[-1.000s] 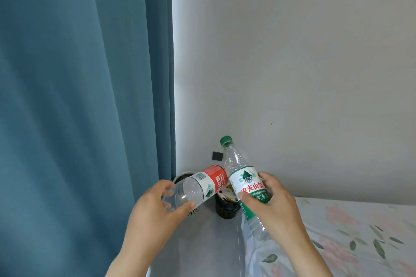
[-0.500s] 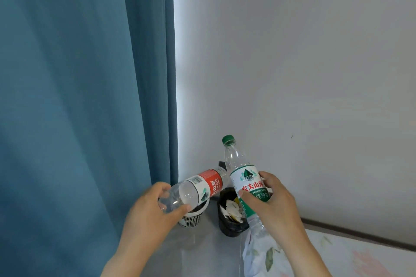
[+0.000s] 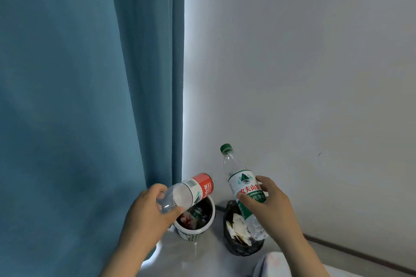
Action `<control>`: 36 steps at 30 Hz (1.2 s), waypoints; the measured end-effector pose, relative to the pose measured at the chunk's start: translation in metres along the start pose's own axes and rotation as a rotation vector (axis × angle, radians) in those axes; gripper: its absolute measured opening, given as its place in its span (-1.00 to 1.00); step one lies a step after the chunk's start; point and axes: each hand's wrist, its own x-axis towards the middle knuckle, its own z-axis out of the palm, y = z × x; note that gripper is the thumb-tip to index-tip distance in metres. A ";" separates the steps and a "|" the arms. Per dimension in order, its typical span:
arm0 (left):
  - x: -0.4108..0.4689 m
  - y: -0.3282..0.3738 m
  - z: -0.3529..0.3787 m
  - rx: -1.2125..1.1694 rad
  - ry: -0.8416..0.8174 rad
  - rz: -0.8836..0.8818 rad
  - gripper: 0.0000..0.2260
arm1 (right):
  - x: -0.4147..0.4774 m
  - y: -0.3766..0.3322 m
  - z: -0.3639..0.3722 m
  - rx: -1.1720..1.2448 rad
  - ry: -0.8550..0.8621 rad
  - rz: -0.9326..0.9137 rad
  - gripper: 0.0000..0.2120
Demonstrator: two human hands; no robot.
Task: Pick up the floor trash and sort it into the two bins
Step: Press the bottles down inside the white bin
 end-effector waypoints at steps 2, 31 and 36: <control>0.024 -0.001 0.002 0.002 -0.014 -0.001 -0.63 | 0.021 -0.005 0.008 -0.005 -0.015 0.020 -0.53; 0.296 -0.019 0.161 0.246 -0.236 -0.306 -0.79 | 0.348 0.061 0.096 -0.360 -0.509 0.227 -0.51; 0.336 -0.045 0.193 0.319 -0.271 -0.352 -0.75 | 0.376 0.072 0.112 -0.409 -0.550 0.253 -0.53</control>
